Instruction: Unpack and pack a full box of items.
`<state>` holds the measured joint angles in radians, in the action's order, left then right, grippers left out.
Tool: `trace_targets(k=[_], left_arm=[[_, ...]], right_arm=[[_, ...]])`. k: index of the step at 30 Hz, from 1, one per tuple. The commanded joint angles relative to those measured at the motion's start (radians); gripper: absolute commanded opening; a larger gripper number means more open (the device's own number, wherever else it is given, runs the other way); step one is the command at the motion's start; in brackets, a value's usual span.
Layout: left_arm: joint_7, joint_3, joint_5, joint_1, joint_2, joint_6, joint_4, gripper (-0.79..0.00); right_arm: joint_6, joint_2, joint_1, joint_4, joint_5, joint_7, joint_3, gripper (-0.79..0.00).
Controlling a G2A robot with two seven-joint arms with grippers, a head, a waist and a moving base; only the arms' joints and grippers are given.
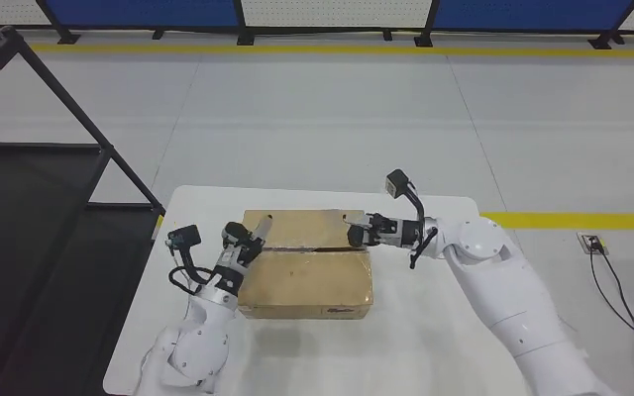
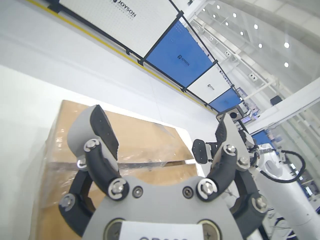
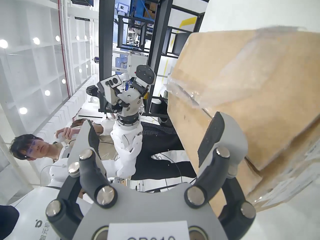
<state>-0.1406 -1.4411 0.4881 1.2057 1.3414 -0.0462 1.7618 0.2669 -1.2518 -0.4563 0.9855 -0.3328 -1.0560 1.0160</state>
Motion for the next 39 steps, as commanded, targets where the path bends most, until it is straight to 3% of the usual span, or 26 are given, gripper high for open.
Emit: trace_targets(k=[1, 6, 15, 23, 30, 39], left_arm=[[-0.069, -0.06, -0.114, 0.001, -0.005, -0.028, -0.02, 0.0], [-0.142, -0.127, -0.2, -0.014, -0.016, -0.068, -0.081, 0.0], [-0.147, -0.118, -0.217, -0.011, -0.02, -0.098, -0.104, 0.0], [-0.15, -0.123, -0.235, -0.01, -0.024, -0.112, -0.113, 0.0], [-0.154, -0.114, -0.241, -0.024, -0.027, -0.118, -0.124, 0.0], [-0.15, -0.091, -0.241, -0.04, -0.029, -0.118, -0.136, 0.0]], right_arm=[[-0.021, -0.007, 0.024, 0.004, 0.031, 0.043, -0.018, 0.0], [-0.087, -0.041, 0.113, -0.012, 0.109, 0.121, -0.101, 0.0], [-0.159, -0.143, 0.272, -0.114, 0.221, 0.161, -0.311, 0.0], [-0.2, -0.199, 0.344, -0.226, 0.272, 0.14, -0.385, 0.0], [-0.215, -0.202, 0.357, -0.276, 0.278, 0.118, -0.365, 0.0], [-0.265, -0.161, 0.317, -0.203, 0.337, 0.089, -0.305, 0.0]])
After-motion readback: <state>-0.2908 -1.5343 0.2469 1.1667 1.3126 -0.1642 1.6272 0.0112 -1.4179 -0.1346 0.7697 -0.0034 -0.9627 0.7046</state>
